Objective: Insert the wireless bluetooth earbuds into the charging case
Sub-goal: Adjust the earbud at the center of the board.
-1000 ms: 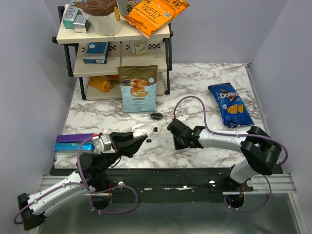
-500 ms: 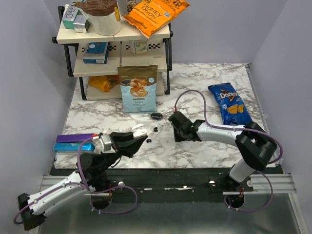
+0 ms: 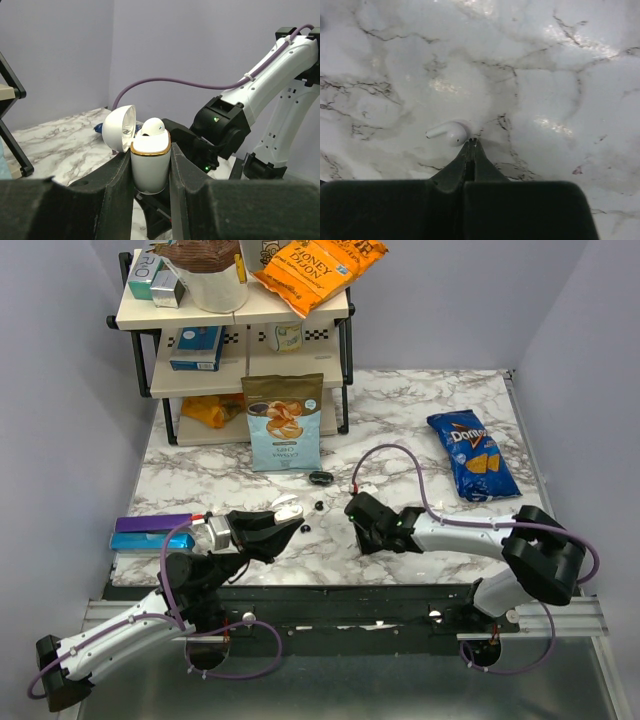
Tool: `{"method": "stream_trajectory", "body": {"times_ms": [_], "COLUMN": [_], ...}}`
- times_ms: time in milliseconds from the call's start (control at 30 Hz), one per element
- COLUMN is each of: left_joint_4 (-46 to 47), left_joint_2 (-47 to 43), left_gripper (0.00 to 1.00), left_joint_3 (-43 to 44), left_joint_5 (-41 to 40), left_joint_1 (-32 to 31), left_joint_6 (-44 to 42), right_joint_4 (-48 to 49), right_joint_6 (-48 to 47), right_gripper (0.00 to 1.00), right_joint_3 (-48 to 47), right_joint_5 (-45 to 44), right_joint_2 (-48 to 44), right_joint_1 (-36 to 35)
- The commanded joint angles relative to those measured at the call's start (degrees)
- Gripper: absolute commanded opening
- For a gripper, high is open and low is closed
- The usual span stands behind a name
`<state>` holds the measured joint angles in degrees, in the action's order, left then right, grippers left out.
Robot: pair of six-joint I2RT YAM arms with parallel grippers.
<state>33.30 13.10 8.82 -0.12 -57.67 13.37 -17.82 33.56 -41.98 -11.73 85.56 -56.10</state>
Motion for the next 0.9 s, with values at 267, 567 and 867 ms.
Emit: {"method": "stream_trajectory", "body": {"times_ms": [267, 567, 867], "left_joint_4": [-0.8, -0.6, -1.2], "left_joint_2": [-1.4, -1.1, -1.5], "left_gripper": [0.0, 0.0, 0.0], "left_joint_3": [0.3, 0.2, 0.1], "left_joint_5": [0.6, 0.6, 0.6], "left_joint_1": [-0.4, -0.4, -0.5], "left_joint_6": [0.5, 0.4, 0.3], "right_joint_4": [-4.4, -3.0, -2.1], "right_joint_6": [3.4, 0.3, -5.0], "right_gripper": [0.01, 0.0, 0.0], "right_joint_3": [-1.1, -3.2, -7.4], "right_joint_5": [1.5, 0.0, -1.2], "right_joint_2": [7.8, 11.7, 15.6], "right_joint_1": [-2.6, -0.2, 5.6]}}
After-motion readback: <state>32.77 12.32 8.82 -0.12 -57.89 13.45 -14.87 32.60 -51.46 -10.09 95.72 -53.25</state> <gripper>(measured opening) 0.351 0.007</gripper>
